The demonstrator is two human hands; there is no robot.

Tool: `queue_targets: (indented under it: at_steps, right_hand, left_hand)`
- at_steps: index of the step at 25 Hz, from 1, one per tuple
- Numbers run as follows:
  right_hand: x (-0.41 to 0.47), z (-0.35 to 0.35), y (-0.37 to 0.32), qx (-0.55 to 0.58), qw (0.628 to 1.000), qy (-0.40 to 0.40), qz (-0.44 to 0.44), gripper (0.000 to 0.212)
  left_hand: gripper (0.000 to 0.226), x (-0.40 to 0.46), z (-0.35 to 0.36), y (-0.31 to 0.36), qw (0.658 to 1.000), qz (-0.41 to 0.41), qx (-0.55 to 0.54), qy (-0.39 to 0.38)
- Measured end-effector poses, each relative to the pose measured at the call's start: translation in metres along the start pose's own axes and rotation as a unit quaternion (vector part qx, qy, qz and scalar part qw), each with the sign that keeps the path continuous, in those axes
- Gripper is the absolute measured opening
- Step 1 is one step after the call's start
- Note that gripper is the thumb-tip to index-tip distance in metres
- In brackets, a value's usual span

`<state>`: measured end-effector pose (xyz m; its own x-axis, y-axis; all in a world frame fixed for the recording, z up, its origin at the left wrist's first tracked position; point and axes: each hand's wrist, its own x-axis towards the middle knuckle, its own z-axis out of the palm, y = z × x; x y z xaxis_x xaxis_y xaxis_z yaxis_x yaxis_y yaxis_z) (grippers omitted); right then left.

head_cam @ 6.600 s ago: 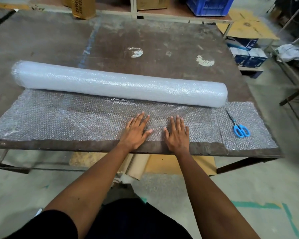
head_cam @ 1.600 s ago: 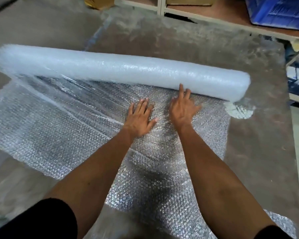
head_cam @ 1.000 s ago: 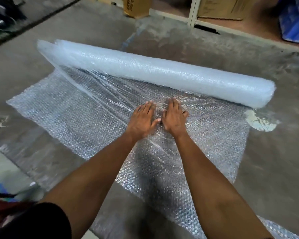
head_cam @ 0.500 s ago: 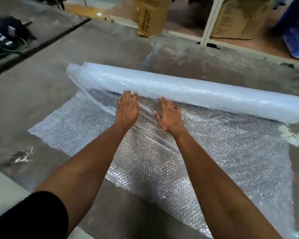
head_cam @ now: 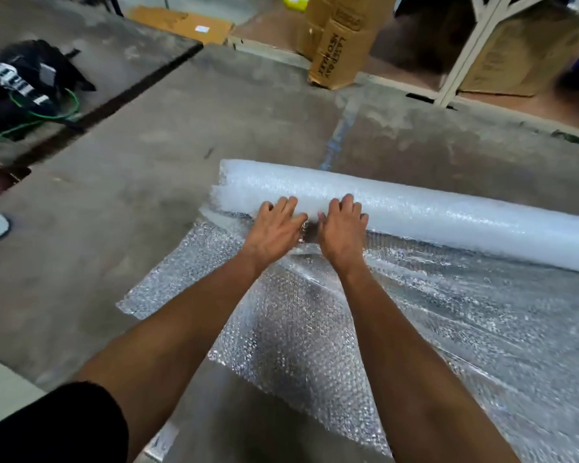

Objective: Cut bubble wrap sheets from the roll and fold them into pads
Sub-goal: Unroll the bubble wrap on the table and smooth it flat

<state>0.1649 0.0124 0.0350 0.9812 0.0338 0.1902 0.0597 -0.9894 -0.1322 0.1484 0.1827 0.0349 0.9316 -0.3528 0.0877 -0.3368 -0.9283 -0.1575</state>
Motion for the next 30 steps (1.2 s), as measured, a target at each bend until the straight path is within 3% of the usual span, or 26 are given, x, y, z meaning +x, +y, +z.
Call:
queue_targets:
  at_steps: [4, 7, 9, 10, 13, 16, 19, 21, 25, 28, 30]
  right_hand:
    - [0.014, 0.003, -0.012, 0.035, 0.999, 0.013, 0.024, 0.027]
    - [0.018, 0.007, -0.021, 0.091, 0.994, -0.013, 0.059, 0.056]
    - [0.019, 0.017, -0.029, 0.078, 0.994, -0.002, 0.079, 0.074]
    - [0.02, 0.022, -0.034, 0.055, 0.995, 0.017, 0.08, 0.074]
    - [0.021, 0.031, -0.04, 0.026, 0.997, 0.04, 0.062, 0.045]
    - [0.022, 0.042, -0.037, -0.019, 0.999, 0.026, 0.023, 0.036]
    - [0.021, 0.053, -0.034, -0.017, 1.0, -0.018, 0.008, 0.047]
    - [0.023, 0.056, -0.035, 0.032, 0.998, -0.043, 0.031, 0.058]
    - [0.034, 0.053, -0.034, 0.018, 0.998, -0.05, 0.044, 0.07]
    - [0.047, 0.047, -0.032, -0.019, 0.994, -0.099, 0.037, 0.091]
    - [0.053, 0.047, -0.035, 0.003, 0.99, -0.135, 0.03, 0.104]
  left_hand:
    - [0.053, 0.006, 0.023, -0.014, 1.0, -0.013, -0.003, 0.011]
    - [0.082, 0.006, 0.036, -0.007, 0.993, -0.089, -0.073, -0.023]
    - [0.088, 0.007, 0.039, -0.004, 0.978, -0.151, -0.133, -0.047]
    - [0.082, 0.01, 0.038, -0.004, 0.971, -0.171, -0.163, -0.048]
    - [0.059, 0.018, 0.024, -0.008, 0.968, -0.168, -0.171, -0.073]
    - [0.075, 0.024, 0.019, -0.018, 0.96, -0.184, -0.187, -0.099]
    - [0.096, 0.024, 0.017, -0.024, 0.946, -0.219, -0.201, -0.127]
    - [0.115, 0.023, 0.022, -0.028, 0.95, -0.204, -0.182, -0.148]
    - [0.124, 0.022, 0.023, -0.044, 0.969, -0.148, -0.103, -0.168]
    - [0.144, 0.032, 0.034, -0.063, 0.957, -0.088, -0.154, -0.228]
    - [0.142, 0.033, 0.042, -0.072, 0.952, -0.066, -0.165, -0.25]
